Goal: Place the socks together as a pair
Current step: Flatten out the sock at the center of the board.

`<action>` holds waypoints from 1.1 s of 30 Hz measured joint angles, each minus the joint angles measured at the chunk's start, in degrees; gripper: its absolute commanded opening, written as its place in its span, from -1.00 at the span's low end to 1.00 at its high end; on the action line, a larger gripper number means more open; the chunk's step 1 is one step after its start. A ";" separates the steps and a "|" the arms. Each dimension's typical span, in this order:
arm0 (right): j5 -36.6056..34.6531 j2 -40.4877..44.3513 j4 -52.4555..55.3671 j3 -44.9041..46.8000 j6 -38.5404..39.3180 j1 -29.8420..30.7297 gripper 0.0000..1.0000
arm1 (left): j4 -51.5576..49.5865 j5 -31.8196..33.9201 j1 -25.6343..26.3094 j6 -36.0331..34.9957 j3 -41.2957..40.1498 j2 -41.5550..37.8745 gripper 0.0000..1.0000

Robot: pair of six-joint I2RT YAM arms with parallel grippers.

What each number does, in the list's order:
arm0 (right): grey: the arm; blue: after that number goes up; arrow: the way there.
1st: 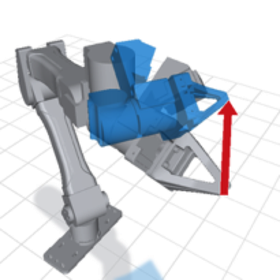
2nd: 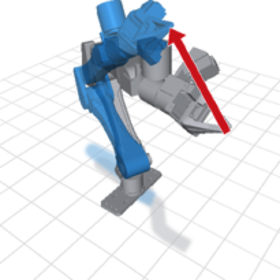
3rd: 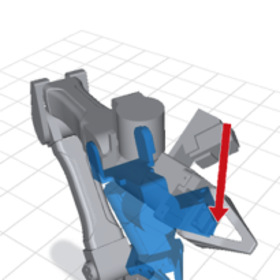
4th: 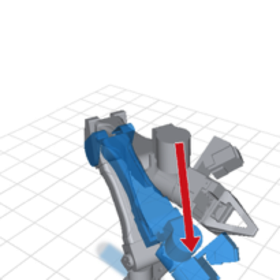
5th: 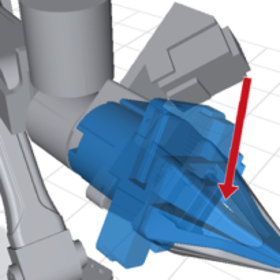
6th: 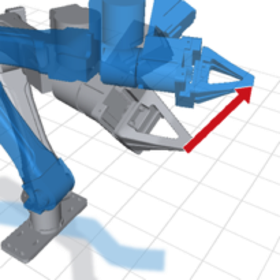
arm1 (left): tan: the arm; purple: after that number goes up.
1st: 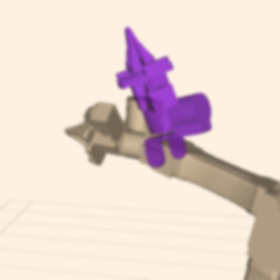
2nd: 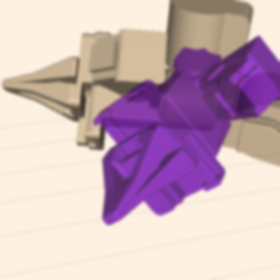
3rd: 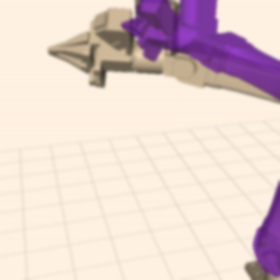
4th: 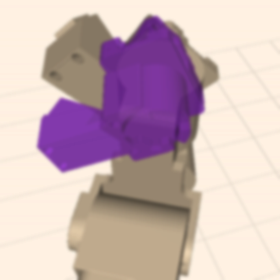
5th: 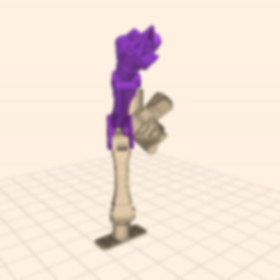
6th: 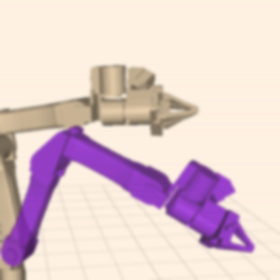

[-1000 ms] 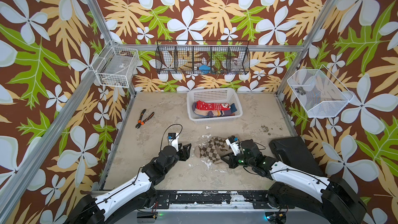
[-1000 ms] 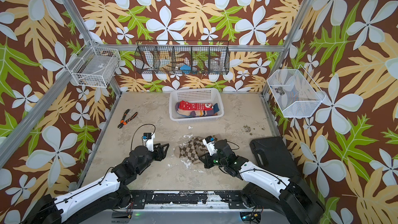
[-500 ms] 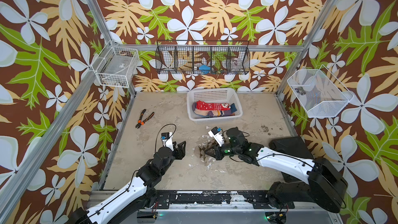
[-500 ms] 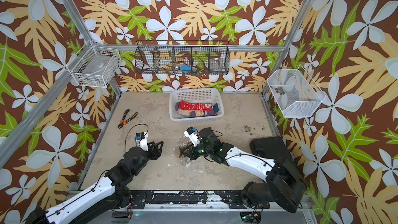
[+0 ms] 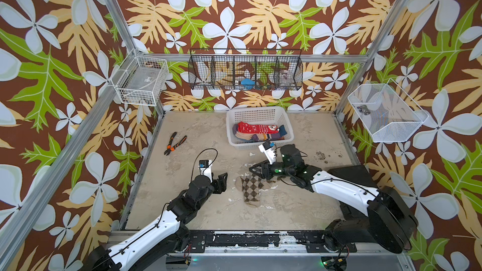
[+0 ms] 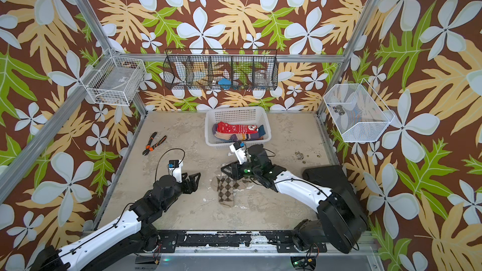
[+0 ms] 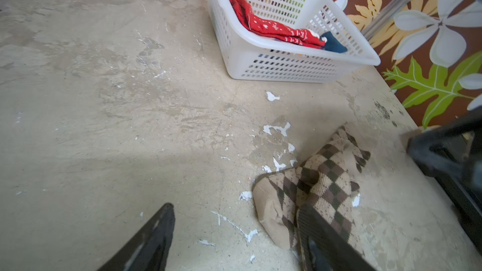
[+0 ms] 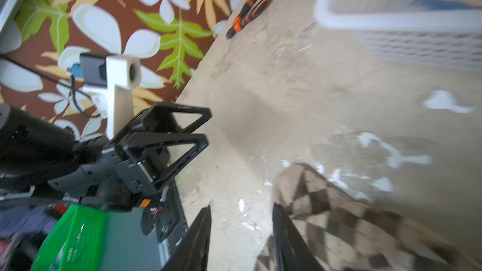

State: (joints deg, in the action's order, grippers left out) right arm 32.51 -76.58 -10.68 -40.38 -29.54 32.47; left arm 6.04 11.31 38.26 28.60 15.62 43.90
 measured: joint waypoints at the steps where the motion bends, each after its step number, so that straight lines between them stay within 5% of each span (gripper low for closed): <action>1: -0.09 1.29 0.22 2.03 0.07 -3.63 -0.13 | 0.24 -0.57 1.31 -0.24 0.07 0.39 0.66; 5: -0.57 3.45 1.36 9.66 0.22 -20.48 -0.08 | 0.68 -0.09 10.51 -2.05 0.98 3.50 0.76; 8: 1.40 2.99 0.81 11.52 -0.33 -25.88 -0.06 | 0.76 3.15 18.62 -3.50 3.34 8.20 0.78; 15: 4.31 1.05 -3.72 12.55 -1.99 -26.86 -0.06 | 1.42 12.11 34.07 -5.05 9.64 23.63 0.78; 24: 4.68 4.44 -3.74 13.16 -1.95 -26.84 -0.06 | 1.81 16.85 38.29 -1.86 14.03 38.69 0.65; 27: 4.70 4.85 -3.50 13.05 -1.92 -26.84 -0.06 | 2.45 17.03 38.45 -1.46 14.84 42.12 0.42; 33: 4.76 6.10 -3.34 13.03 -1.90 -26.84 -0.10 | 3.96 18.82 38.62 -0.37 16.68 47.17 -0.60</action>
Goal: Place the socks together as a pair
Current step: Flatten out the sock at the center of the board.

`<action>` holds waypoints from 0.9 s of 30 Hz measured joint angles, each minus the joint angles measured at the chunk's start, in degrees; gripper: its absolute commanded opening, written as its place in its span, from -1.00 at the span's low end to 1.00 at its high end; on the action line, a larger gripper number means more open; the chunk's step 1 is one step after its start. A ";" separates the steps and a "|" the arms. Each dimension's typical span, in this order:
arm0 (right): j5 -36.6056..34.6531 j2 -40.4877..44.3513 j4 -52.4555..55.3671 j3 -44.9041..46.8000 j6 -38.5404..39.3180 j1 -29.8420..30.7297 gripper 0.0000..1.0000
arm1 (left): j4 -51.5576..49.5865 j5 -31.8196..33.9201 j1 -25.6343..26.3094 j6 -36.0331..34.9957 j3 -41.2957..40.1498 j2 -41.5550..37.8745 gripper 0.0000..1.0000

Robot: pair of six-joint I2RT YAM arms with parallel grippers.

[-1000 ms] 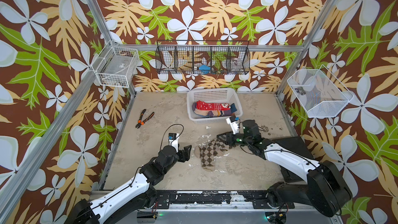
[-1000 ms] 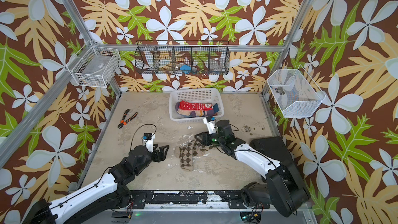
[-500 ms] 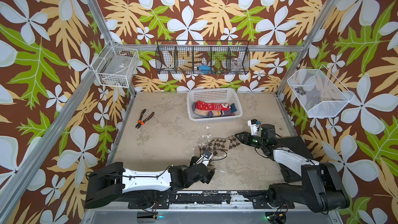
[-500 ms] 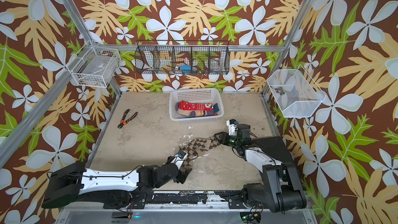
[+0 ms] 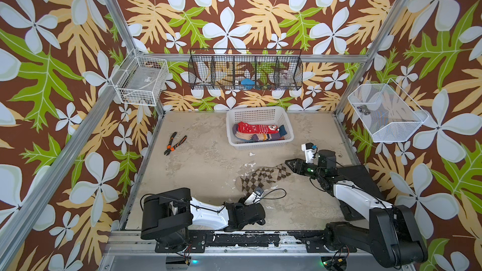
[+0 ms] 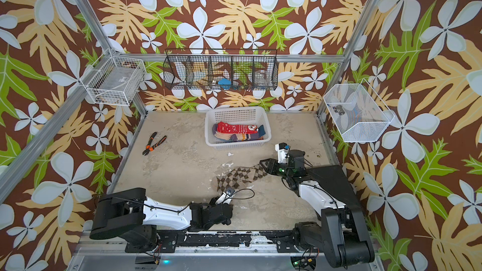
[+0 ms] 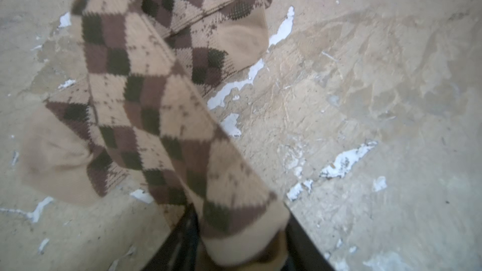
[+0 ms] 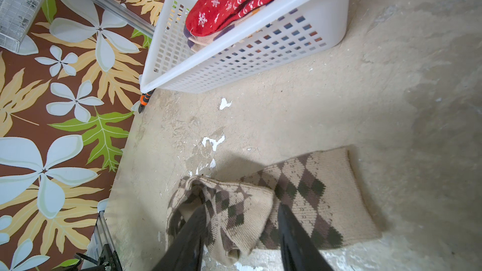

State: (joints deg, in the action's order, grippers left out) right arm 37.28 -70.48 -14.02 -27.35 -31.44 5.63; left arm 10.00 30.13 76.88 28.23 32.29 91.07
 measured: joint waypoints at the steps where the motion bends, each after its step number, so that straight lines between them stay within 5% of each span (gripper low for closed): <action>1: 0.02 0.31 0.00 -0.02 0.02 0.00 -0.11 | -0.50 0.17 0.00 0.00 0.00 -0.52 -0.73; 7: 1.36 0.59 1.25 -0.76 0.31 0.48 -0.17 | -2.01 1.95 -2.10 0.55 -1.18 -13.77 -0.88; 12: 1.18 -1.03 3.74 -2.16 1.77 4.17 -0.17 | 1.70 -5.35 -14.53 0.31 -5.25 -23.12 -0.81; 19: -0.70 -6.36 6.34 -4.92 3.61 9.11 -0.08 | 6.82 -20.44 -29.05 0.13 -8.24 -21.49 -0.74; 27: -4.50 -11.23 6.82 -5.29 4.85 12.11 -0.04 | 10.01 -26.47 -32.17 -1.33 -5.92 -17.75 -0.72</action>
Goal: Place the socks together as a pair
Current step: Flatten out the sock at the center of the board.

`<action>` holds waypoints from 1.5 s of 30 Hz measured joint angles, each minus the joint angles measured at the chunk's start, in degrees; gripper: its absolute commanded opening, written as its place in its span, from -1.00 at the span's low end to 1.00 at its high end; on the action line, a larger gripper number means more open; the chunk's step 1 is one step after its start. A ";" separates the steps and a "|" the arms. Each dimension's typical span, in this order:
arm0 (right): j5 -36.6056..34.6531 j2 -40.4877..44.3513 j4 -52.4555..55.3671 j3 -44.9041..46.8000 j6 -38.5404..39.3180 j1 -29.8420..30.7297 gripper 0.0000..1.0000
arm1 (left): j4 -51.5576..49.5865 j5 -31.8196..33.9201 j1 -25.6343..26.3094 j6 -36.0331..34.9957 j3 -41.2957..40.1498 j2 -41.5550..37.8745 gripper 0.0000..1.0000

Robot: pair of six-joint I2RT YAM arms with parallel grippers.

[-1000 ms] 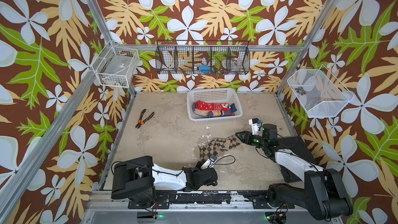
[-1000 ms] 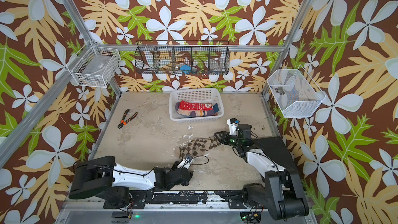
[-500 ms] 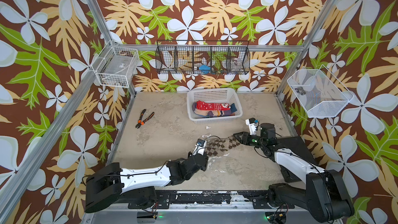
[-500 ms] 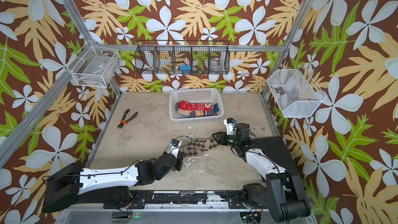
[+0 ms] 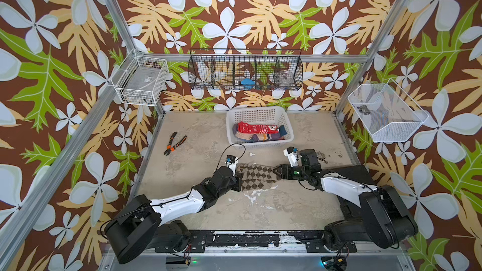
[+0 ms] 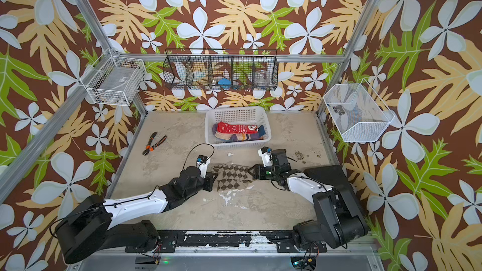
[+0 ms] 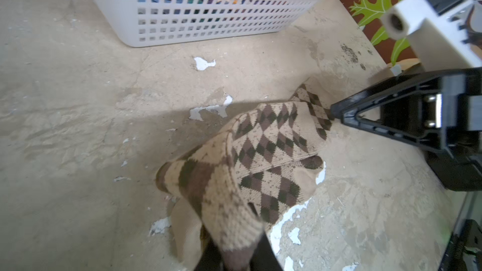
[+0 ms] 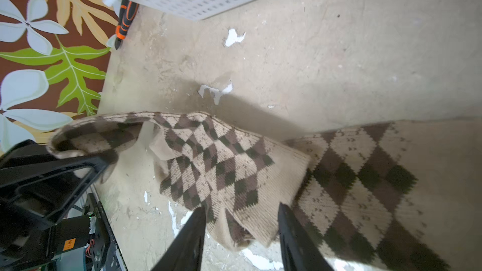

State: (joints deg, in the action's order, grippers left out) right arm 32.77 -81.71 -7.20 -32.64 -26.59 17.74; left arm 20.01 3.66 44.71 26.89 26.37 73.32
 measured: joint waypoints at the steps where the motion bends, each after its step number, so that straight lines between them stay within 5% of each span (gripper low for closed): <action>1: -0.35 -0.70 -0.02 0.13 0.00 0.28 -0.04 | 0.20 -0.20 -0.04 -0.22 0.24 0.28 -0.72; 7: -3.08 -4.35 -0.44 0.76 0.00 1.07 -0.07 | 0.55 -1.16 -0.66 -1.18 0.31 0.50 -0.72; 16: -2.49 -9.55 -5.66 -0.63 -1.73 1.49 -0.80 | 0.61 -2.25 -2.10 -1.73 0.15 0.22 -0.72; 24: -3.21 -8.31 -6.45 -1.79 -1.97 1.38 -1.00 | 0.07 -7.30 -3.41 1.90 -0.55 -1.68 -0.73; 38: -5.46 14.19 8.59 -5.92 0.52 1.25 -1.00 | -6.16 -23.23 -3.41 10.58 0.63 -16.09 -0.73; 45: -7.04 30.64 19.80 -2.56 1.01 1.25 -1.00 | -6.14 -36.00 -2.27 19.74 -6.54 -22.75 -0.73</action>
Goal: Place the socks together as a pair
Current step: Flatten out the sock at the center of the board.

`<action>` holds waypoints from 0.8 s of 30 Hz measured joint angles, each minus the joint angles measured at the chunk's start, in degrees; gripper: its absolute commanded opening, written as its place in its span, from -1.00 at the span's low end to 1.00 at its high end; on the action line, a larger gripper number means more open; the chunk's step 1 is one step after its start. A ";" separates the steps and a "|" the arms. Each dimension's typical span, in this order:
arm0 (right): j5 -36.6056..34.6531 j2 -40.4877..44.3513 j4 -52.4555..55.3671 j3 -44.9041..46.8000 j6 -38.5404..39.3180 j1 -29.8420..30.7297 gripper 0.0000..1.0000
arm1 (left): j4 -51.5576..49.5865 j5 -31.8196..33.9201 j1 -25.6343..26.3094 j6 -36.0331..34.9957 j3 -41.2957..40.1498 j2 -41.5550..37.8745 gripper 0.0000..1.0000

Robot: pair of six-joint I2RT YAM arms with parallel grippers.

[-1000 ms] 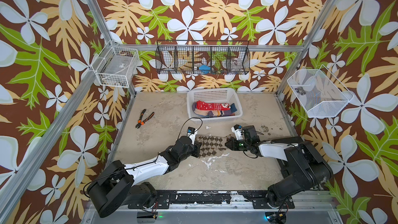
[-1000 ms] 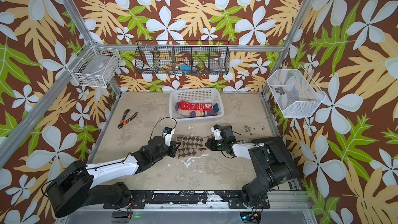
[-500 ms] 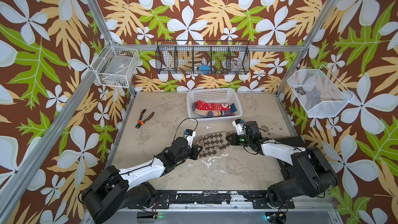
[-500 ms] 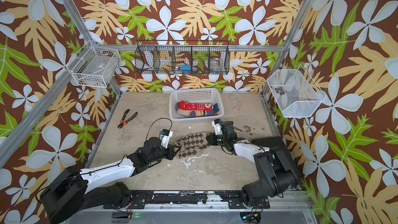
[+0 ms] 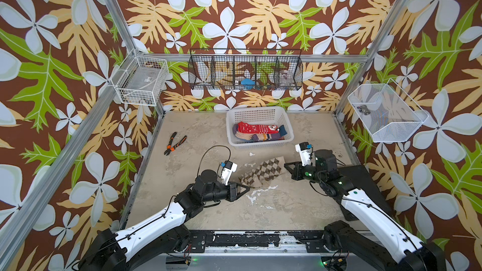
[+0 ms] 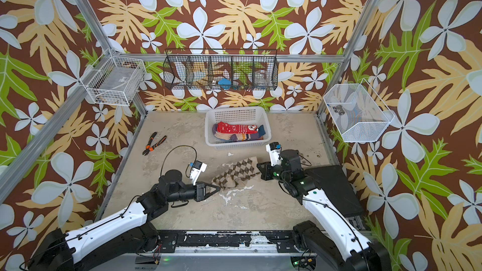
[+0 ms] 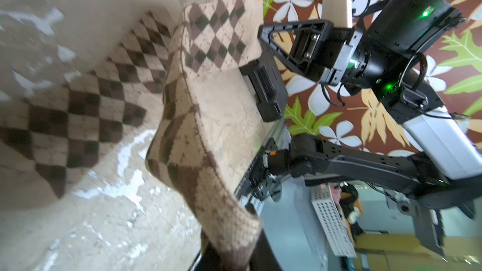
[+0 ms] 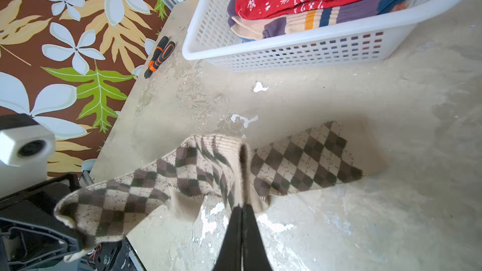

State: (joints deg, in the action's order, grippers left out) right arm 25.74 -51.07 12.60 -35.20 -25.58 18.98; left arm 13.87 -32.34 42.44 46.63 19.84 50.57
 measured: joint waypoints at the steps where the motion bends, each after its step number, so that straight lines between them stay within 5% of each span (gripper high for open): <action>1: -0.04 2.08 1.44 0.26 -0.17 0.00 -1.00 | 0.09 -1.42 0.35 0.94 -1.29 -0.42 -0.72; 6: -0.04 7.96 6.38 1.49 -1.70 0.02 -1.00 | 6.16 -5.33 2.21 4.83 -9.60 2.82 -0.71; 12: 0.68 11.56 7.10 6.54 -6.32 0.02 -1.00 | 18.32 -8.39 3.63 7.30 -13.51 17.51 -0.51; 18: 0.68 19.61 7.91 11.58 -10.93 0.04 -1.00 | 24.50 -8.76 3.85 6.99 -10.75 25.31 0.34; 24: -3.65 22.58 9.66 15.50 -13.14 0.02 -1.00 | 15.28 -1.09 3.87 0.57 -3.45 22.56 0.48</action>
State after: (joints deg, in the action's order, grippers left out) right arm 22.09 -28.49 22.26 -19.70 -38.72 19.00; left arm 29.15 -33.43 46.30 47.20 16.38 73.12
